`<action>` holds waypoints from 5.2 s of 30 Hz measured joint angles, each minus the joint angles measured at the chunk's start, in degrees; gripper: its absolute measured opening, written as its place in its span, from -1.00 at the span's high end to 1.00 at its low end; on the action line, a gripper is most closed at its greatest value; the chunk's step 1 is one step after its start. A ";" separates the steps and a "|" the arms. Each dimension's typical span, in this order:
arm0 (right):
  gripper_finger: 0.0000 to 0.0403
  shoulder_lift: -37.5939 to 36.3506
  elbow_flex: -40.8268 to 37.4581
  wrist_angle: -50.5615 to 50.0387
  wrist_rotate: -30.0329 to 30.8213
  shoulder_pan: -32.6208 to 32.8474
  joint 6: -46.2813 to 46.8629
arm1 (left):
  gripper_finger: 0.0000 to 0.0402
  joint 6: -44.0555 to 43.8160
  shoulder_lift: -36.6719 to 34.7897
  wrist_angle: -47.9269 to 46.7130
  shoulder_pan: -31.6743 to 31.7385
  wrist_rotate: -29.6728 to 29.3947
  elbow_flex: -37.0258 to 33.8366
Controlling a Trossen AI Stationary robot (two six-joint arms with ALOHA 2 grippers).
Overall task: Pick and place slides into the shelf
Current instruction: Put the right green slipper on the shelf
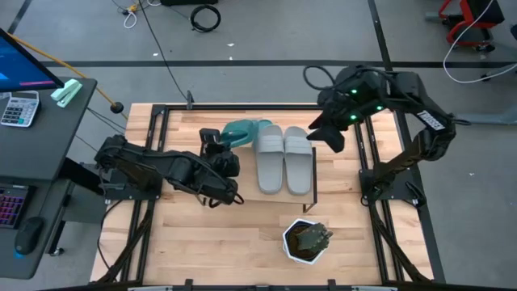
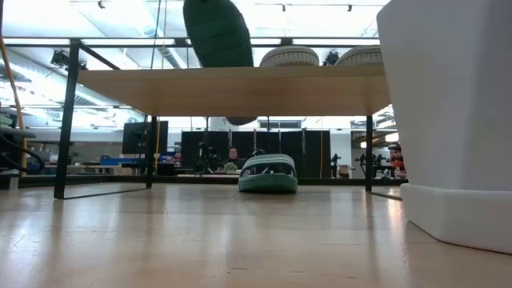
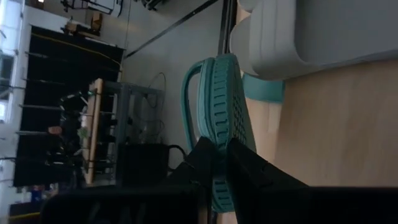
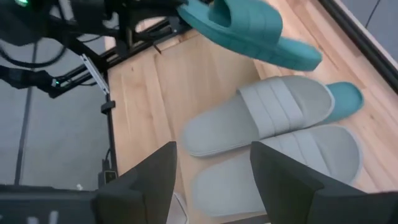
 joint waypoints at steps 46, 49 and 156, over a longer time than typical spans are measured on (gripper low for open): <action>-0.05 -4.48 0.00 -2.97 6.46 4.17 -2.05 | 0.84 -13.06 4.63 -3.36 -5.04 4.71 0.04; -0.05 -4.48 0.00 -2.95 6.44 4.17 -1.44 | 0.84 -13.00 5.82 -3.15 -5.91 5.89 0.04; -0.05 -4.48 -0.02 -3.12 5.73 5.19 -2.18 | 0.85 -19.02 14.86 9.53 -15.02 30.97 -0.22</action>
